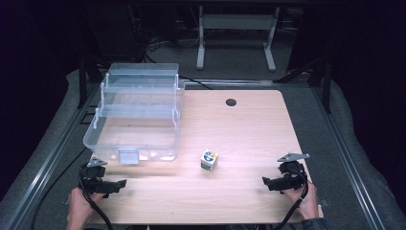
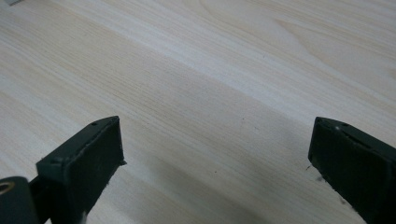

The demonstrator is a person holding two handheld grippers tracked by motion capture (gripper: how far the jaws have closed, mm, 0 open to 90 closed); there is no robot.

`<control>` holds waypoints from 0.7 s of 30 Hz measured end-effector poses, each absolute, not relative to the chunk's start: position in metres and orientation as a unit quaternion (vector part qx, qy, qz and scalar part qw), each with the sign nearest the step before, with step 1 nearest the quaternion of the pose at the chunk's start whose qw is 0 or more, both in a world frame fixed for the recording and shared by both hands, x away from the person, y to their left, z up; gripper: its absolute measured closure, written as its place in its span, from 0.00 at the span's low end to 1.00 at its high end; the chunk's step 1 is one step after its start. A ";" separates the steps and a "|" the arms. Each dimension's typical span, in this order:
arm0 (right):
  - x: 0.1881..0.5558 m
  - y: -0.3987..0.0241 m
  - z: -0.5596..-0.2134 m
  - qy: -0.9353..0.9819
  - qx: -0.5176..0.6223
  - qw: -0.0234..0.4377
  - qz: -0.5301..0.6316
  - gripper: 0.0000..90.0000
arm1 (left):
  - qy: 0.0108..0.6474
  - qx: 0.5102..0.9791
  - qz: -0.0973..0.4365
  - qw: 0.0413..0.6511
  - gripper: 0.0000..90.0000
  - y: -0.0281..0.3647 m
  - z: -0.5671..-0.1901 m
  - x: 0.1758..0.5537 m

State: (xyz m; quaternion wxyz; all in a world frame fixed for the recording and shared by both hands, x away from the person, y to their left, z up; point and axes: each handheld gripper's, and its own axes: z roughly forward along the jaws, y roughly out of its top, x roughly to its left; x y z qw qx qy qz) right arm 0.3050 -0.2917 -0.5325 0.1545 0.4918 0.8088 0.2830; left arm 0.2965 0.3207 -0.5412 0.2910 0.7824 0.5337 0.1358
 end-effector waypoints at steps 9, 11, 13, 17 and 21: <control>0.305 -0.289 -0.527 0.818 0.486 0.144 0.273 0.03 | 0.528 0.785 0.139 0.292 0.00 0.318 -0.539 0.295; 0.305 -0.289 -0.525 0.819 0.485 0.141 0.274 0.02 | 0.527 0.786 0.140 0.291 0.00 0.317 -0.538 0.295; 0.305 -0.287 -0.522 0.819 0.484 0.143 0.274 0.02 | 0.526 0.787 0.140 0.289 0.00 0.317 -0.538 0.294; 0.306 -0.282 -0.517 0.824 0.476 0.131 0.278 0.01 | 0.528 0.786 0.144 0.287 0.00 0.316 -0.537 0.293; 0.306 -0.274 -0.510 0.828 0.469 0.136 0.277 0.01 | 0.524 0.790 0.142 0.284 0.00 0.315 -0.537 0.294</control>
